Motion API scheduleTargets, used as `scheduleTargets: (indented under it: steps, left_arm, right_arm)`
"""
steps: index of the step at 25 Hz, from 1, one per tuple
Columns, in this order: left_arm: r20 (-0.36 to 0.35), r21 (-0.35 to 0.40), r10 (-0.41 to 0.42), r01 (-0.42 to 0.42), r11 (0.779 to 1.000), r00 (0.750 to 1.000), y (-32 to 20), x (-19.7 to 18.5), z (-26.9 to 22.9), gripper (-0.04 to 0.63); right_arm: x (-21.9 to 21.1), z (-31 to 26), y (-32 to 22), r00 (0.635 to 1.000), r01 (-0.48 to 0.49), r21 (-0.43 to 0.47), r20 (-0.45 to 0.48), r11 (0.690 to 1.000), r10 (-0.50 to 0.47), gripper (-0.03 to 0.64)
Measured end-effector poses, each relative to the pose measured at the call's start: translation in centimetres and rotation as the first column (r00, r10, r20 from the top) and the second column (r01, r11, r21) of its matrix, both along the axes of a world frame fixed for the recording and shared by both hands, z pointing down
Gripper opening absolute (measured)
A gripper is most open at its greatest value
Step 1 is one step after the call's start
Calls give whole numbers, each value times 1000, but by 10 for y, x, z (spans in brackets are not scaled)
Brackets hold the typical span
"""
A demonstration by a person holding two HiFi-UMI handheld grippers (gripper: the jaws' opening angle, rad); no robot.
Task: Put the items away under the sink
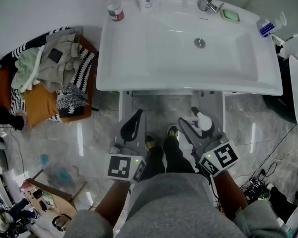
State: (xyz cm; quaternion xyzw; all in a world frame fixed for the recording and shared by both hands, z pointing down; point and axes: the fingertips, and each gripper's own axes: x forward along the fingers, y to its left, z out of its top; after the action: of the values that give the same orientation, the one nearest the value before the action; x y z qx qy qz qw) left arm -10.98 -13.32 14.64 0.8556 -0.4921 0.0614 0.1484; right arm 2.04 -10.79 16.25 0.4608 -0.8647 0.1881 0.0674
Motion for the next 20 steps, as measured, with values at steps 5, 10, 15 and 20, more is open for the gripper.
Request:
scheduleTargets:
  steps: [5,10,15,20]
  left_arm:
    - [-28,-13,7,-7,1000,1000,-2,-9,11,12]
    - [-42,-21,36,-37,999,998,-4,-4,27,12]
    - [-33,-45,38,-40,998,999,-2,0,56,11]
    - [-7,-73,1,-2,997,1000,-3,13,94,12]
  right_arm:
    - [-14,5,2,1000,-22,-16,4,1000,22,212]
    - [-24,18,0,999,-29,-13,-32,999,28,210]
    - [-28,41,-2,999,0,-35,-44,999,-1,210]
    - [-20,80,-10,999,31,-52,-27,998,-32,210]
